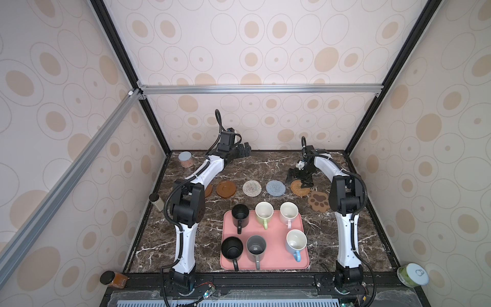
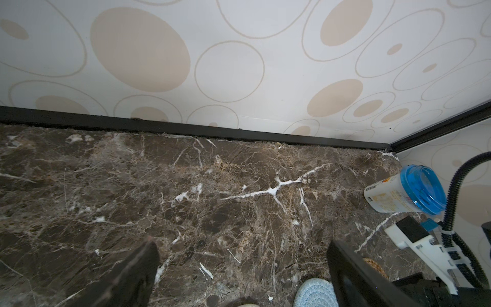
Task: Place cups on coasters
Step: Move the coaster to the top-right of the table.
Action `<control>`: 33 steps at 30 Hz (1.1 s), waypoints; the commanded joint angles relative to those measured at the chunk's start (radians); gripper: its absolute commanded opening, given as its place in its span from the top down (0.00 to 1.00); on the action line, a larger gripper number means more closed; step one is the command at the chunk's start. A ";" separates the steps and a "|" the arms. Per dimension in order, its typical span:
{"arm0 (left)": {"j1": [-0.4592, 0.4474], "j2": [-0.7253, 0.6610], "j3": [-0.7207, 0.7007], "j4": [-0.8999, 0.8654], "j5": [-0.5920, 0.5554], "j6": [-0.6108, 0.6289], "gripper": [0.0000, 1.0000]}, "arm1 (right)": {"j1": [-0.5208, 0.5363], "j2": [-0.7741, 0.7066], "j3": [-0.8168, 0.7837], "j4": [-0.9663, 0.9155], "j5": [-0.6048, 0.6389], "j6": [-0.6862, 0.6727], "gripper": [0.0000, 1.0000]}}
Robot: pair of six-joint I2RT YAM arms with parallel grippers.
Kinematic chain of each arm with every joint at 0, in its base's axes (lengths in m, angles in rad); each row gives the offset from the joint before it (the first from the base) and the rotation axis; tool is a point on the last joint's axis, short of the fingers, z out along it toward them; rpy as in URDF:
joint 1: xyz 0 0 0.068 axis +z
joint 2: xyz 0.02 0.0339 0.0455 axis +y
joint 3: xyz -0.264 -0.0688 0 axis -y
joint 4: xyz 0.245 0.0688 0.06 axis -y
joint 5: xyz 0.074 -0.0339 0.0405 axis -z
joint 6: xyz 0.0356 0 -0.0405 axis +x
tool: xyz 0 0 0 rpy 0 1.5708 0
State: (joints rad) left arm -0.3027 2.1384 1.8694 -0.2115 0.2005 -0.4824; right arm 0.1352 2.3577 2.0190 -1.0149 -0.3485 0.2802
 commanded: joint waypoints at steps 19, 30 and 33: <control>0.010 -0.014 -0.003 0.005 0.002 -0.005 0.00 | 0.027 0.008 -0.068 -0.008 -0.081 -0.023 0.00; 0.010 -0.017 -0.010 0.011 0.006 -0.007 0.00 | 0.034 -0.009 -0.091 -0.009 -0.078 -0.028 0.00; 0.010 -0.017 -0.010 0.013 0.006 -0.007 0.00 | 0.035 -0.010 -0.094 -0.012 -0.081 -0.027 0.00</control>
State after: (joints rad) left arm -0.3027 2.1384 1.8553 -0.2073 0.2016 -0.4828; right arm 0.1448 2.3299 1.9667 -0.9760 -0.3885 0.2596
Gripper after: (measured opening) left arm 0.999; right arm 0.997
